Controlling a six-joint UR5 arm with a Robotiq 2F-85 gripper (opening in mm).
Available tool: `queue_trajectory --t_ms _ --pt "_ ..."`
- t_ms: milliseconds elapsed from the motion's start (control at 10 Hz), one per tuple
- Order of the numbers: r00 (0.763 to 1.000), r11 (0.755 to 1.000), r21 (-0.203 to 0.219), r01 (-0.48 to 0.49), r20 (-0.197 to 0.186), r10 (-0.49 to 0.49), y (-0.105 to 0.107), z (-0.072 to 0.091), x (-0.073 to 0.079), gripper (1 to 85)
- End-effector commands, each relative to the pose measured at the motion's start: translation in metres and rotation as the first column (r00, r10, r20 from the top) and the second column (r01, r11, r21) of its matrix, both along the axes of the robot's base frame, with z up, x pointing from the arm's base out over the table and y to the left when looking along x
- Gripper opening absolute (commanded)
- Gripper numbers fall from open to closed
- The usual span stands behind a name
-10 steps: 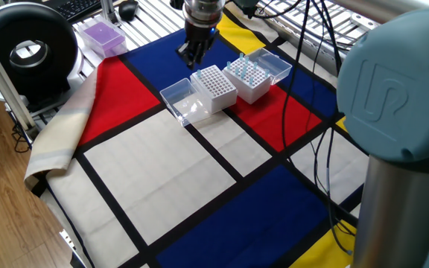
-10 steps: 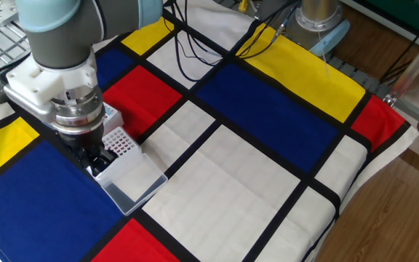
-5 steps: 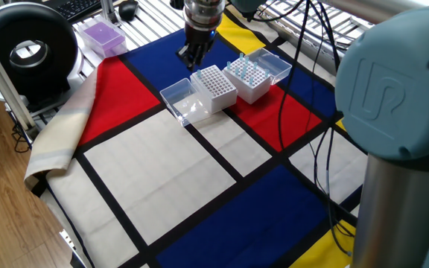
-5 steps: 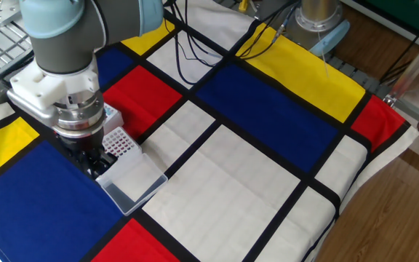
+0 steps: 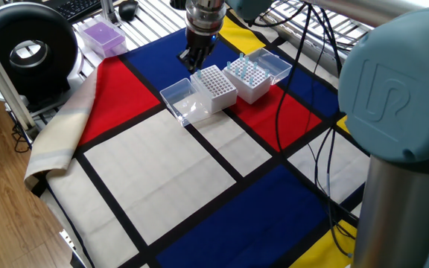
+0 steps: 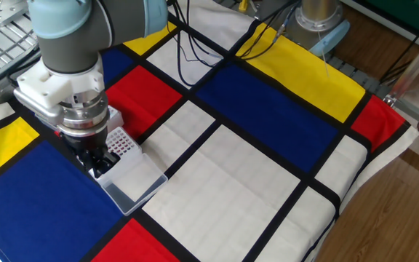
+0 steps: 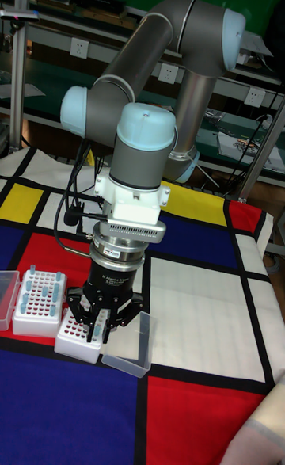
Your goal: Transfer all medium pipette tips from one holder to another
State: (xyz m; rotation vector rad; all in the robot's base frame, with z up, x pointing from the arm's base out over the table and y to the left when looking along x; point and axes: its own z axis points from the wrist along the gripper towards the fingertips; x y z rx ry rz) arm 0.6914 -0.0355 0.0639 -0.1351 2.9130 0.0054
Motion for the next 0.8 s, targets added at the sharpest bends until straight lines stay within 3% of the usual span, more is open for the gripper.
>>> queue_trajectory --t_ms 0,700 --pt "1.000 1.000 0.009 0.016 0.005 -0.016 -0.0014 0.0003 -0.0038 28.3" --pt "0.998 0.999 -0.001 0.053 0.022 -0.053 -0.0052 0.0027 -0.0012 18.3"
